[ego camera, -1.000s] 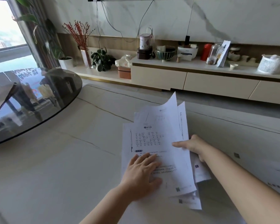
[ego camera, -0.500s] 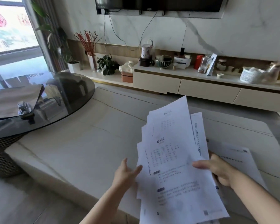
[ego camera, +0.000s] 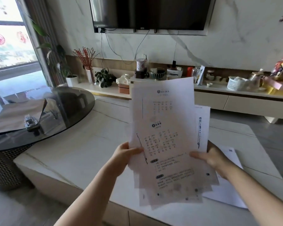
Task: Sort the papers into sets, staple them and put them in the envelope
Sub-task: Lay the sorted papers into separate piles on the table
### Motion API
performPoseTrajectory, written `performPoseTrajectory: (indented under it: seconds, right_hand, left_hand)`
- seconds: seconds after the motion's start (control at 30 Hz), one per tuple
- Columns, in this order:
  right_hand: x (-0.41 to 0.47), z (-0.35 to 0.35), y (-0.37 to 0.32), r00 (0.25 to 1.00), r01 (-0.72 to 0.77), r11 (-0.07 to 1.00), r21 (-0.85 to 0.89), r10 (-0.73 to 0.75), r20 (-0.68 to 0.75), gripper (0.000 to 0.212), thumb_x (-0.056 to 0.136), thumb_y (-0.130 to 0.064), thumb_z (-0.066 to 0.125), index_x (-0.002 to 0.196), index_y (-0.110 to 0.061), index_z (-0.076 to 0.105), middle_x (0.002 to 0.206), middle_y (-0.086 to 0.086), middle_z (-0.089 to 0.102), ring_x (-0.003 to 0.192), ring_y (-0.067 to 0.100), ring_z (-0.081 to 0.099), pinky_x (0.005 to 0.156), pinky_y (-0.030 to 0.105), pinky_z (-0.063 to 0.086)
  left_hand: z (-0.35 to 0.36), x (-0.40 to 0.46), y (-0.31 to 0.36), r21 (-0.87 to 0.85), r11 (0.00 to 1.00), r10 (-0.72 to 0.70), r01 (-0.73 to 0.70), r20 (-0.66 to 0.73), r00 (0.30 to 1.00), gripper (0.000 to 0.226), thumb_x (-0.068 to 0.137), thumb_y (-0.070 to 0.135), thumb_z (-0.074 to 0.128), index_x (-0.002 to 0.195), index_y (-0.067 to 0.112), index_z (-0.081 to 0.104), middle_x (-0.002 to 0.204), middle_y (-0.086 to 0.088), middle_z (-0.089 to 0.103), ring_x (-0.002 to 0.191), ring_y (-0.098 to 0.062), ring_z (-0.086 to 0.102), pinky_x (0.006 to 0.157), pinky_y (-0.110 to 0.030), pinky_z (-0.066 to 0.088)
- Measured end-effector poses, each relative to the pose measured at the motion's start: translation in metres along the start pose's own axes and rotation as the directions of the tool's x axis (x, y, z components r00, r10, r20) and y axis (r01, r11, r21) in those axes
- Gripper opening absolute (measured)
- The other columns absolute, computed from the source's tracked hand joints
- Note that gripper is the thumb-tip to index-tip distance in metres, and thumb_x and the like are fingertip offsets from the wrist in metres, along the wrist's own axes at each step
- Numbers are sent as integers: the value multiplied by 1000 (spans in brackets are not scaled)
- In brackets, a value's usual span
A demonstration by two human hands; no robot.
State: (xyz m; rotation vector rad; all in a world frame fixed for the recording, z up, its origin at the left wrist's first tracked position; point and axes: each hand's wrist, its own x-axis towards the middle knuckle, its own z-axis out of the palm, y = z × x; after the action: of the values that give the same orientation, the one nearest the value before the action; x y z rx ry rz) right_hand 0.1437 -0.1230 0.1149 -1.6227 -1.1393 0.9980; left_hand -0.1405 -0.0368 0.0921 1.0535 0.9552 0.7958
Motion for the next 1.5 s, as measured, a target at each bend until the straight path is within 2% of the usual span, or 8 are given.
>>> performPoseTrajectory:
  seconds: [0.17, 0.47, 0.7, 0.9, 1.03, 1.17, 1.3, 1.5]
  right_hand:
    - [6, 3, -17, 998, 47, 993, 112, -50, 28, 41, 79, -7, 73, 114, -23, 59, 102, 0, 73, 93, 23, 69, 81, 42, 56]
    - [35, 27, -10, 973, 146, 970, 196, -105, -206, 21, 90, -6, 61, 96, -26, 63, 99, -2, 71, 91, 19, 67, 77, 33, 52]
    - [44, 28, -27, 956, 262, 914, 310, -204, -209, 32, 87, -3, 63, 112, -21, 58, 99, -7, 70, 82, 6, 69, 61, 15, 53]
    - [57, 34, -4, 987, 134, 929, 346, -91, -136, 43, 82, -4, 69, 120, -17, 53, 103, 6, 71, 91, 22, 69, 66, 27, 55]
    - [61, 44, 14, 995, 63, 982, 176, -49, -82, 30, 86, -8, 67, 113, -15, 56, 101, 4, 70, 87, 21, 69, 69, 31, 55]
    - [63, 49, 1, 960, 125, 989, 78, -101, -259, 16, 87, -13, 66, 87, -5, 52, 86, 13, 64, 76, 30, 63, 66, 40, 50]
    - [61, 49, -43, 888, 308, 950, 55, -266, -374, 11, 92, -16, 59, 102, -15, 55, 94, 3, 65, 84, 20, 64, 69, 38, 55]
    - [60, 46, -63, 879, 392, 906, 160, -317, -356, 16, 97, -20, 52, 113, -18, 53, 99, -2, 64, 87, 12, 63, 68, 27, 50]
  left_hand:
    - [-3, -7, 38, 162, 984, 81, -70, -65, 995, 31, 75, 12, 76, 100, -2, 66, 97, -17, 73, 89, -34, 71, 81, -48, 57]
    - [8, 19, 28, 199, 968, 216, -154, -341, 915, 25, 78, 28, 77, 86, 6, 69, 80, -6, 75, 74, -27, 72, 70, -44, 60]
    - [-4, 26, 39, 131, 965, 252, -228, -200, 947, 18, 82, 10, 72, 99, 6, 67, 94, -9, 74, 88, -30, 70, 76, -42, 59]
    - [-14, 36, 10, 168, 970, 190, -176, -72, 979, 51, 66, 18, 81, 113, 13, 60, 103, -8, 72, 94, -28, 70, 83, -48, 57]
    - [-9, 43, -6, 255, 957, 182, -141, -145, 973, 19, 83, 9, 70, 101, 8, 64, 93, -9, 74, 84, -28, 71, 74, -44, 59]
    - [8, 46, 6, 308, 928, 299, -209, -282, 911, 4, 88, 14, 64, 90, 11, 65, 82, -6, 73, 73, -25, 70, 67, -42, 60]
    - [31, 48, 48, 403, 844, 476, -353, -261, 840, 8, 95, 18, 53, 91, 14, 60, 87, -7, 68, 77, -24, 66, 68, -41, 56]
    - [44, 41, 83, 274, 866, 487, -419, -271, 830, 5, 98, 20, 47, 102, 18, 50, 95, -4, 62, 82, -19, 62, 66, -33, 53]
